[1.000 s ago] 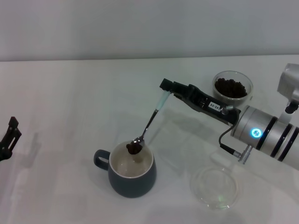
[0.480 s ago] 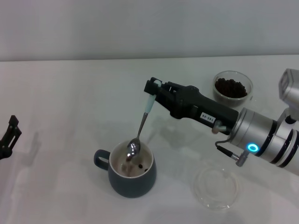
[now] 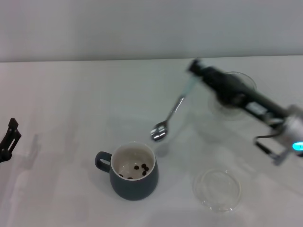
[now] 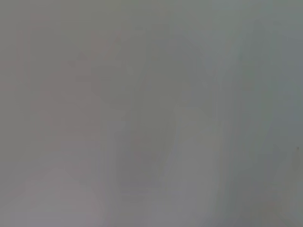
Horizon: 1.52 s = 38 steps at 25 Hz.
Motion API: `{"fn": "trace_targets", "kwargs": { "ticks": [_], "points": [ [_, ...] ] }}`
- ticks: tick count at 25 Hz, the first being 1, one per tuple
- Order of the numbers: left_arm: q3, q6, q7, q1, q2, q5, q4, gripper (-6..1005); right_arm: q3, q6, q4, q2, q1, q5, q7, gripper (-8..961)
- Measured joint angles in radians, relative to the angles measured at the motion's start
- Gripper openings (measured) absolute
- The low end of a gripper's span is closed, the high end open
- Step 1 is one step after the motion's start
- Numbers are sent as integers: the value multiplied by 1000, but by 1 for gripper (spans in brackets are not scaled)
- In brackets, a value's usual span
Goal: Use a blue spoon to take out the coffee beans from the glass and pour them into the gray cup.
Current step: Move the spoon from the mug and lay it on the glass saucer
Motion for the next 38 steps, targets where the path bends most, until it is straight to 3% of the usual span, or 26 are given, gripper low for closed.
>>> {"fn": "trace_targets", "kwargs": {
  "ticks": [2, 6, 10, 15, 22, 31, 38],
  "points": [
    [0, 0, 0, 0, 0, 0, 0, 849, 41, -37, 72, -19, -2, 0, 97, 185],
    [0, -1, 0, -4, 0, 0, 0, 849, 74, -48, 252, -80, -7, -2, 217, 186],
    [0, -2, 1, -5, 0, 0, 0, 850, 68, -49, 302, -104, -29, -2, 220, 187],
    [0, -2, 1, -8, 0, 0, 0, 849, 51, -43, 323, -116, -56, -34, 220, 188],
    [0, -3, 1, -17, -2, 3, 3, 850, 44, -5, 348, -93, -59, -80, 213, 189],
    [2, -5, 2, -19, -2, 3, 6, 850, 60, 51, 341, -39, -72, -76, 194, 191],
    [2, -5, 0, -24, -2, 5, 6, 850, 62, 56, 346, -22, -79, -68, 186, 192]
  ]
}}
